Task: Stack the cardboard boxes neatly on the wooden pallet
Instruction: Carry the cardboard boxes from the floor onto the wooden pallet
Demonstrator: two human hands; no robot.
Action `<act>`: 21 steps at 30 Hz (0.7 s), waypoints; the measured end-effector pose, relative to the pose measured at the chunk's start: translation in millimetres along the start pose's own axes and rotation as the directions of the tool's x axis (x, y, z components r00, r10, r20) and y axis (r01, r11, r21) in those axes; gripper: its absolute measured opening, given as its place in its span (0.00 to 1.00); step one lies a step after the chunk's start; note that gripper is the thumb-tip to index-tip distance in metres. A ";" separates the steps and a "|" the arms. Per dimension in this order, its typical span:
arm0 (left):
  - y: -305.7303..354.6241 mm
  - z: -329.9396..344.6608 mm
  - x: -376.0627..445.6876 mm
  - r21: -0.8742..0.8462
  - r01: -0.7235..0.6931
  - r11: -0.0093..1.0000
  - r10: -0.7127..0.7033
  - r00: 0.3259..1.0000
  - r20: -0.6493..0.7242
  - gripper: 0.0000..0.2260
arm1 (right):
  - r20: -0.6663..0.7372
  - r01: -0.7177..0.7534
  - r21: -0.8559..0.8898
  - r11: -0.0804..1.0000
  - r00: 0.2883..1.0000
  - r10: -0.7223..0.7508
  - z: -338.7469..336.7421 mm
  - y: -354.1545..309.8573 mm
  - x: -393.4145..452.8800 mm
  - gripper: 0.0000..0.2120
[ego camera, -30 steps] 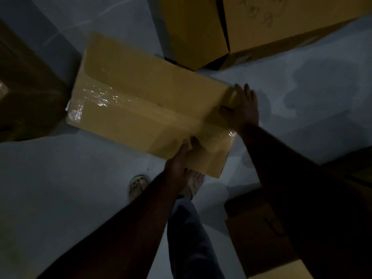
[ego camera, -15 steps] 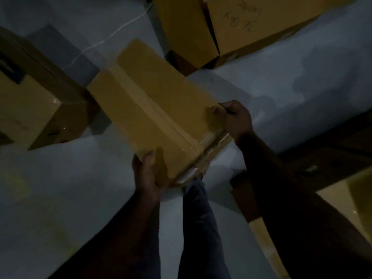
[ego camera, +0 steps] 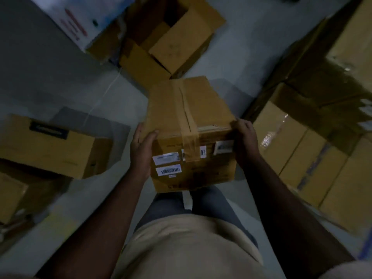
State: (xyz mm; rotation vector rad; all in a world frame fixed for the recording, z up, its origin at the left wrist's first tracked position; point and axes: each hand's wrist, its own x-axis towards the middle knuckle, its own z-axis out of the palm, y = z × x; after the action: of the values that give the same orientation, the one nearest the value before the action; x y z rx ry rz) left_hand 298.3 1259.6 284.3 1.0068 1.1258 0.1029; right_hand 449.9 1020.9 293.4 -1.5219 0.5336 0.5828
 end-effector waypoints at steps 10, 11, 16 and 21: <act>-22.5 105.3 -155.7 0.226 -0.238 0.944 0.176 0.948 0.264 0.31 | -0.206 0.157 0.272 0.949 0.973 -0.102 -193.7 3.0 -155.6 0.18; -36.7 121.4 -176.4 0.243 -0.262 0.934 0.183 0.935 0.304 0.33 | -0.233 0.161 0.289 0.944 0.968 -0.094 -221.5 8.5 -166.0 0.18; -117.3 208.0 -284.7 0.322 -0.380 0.867 0.217 0.870 0.444 0.33 | -0.354 0.209 0.363 0.908 0.932 -0.073 -373.1 34.4 -217.9 0.27; -179.8 290.8 -384.6 0.345 -0.419 0.840 0.164 0.802 0.574 0.29 | -0.473 0.179 0.287 0.941 0.881 -0.023 -505.9 40.3 -269.2 0.46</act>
State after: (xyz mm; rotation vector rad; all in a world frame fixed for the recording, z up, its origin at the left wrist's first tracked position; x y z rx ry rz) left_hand 272.6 770.8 443.3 1.5281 0.4711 -0.1914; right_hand 238.5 508.5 444.4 -1.3592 0.8657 0.0286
